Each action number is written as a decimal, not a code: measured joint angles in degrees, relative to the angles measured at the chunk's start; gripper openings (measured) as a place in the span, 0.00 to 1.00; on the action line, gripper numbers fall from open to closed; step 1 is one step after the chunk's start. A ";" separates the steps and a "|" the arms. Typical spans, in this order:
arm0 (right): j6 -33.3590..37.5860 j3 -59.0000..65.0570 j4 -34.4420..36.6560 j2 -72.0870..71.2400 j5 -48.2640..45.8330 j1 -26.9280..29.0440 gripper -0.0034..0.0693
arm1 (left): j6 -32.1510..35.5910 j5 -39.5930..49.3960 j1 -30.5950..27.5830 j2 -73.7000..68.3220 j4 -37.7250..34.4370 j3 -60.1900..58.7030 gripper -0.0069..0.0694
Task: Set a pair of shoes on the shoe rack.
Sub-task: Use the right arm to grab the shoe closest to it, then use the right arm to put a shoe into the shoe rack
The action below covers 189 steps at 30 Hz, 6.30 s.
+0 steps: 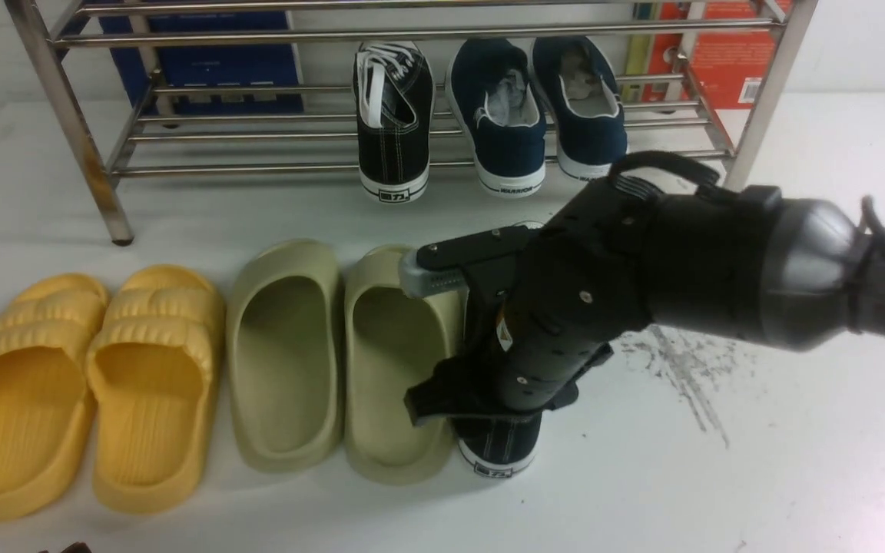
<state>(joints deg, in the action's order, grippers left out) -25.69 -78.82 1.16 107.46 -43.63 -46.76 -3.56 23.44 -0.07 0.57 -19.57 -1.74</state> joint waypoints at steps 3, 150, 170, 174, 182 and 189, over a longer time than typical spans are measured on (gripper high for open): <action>1.68 -0.31 -0.17 0.67 -0.06 0.00 0.54 | 0.00 0.00 0.00 0.00 0.00 0.00 0.40; 51.36 -74.58 10.47 43.38 11.55 5.69 0.10 | 0.00 0.00 0.00 0.00 0.00 0.00 0.40; 52.65 -74.58 10.56 43.96 15.44 6.72 0.22 | 0.00 0.00 0.00 0.00 0.00 0.00 0.40; 52.85 -74.58 10.37 43.96 15.43 6.72 0.32 | 0.00 0.00 0.00 0.00 0.00 0.00 0.40; 53.17 -74.84 8.14 43.32 13.46 7.51 0.47 | 0.00 0.00 0.00 0.00 0.00 0.00 0.40; 53.17 -75.11 7.78 42.38 11.68 7.31 0.49 | 0.00 0.00 0.00 0.00 0.00 0.00 0.40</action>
<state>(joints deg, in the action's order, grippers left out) 27.48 -153.93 8.94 149.84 -31.95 -39.44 -3.56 23.44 -0.07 0.57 -19.57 -1.74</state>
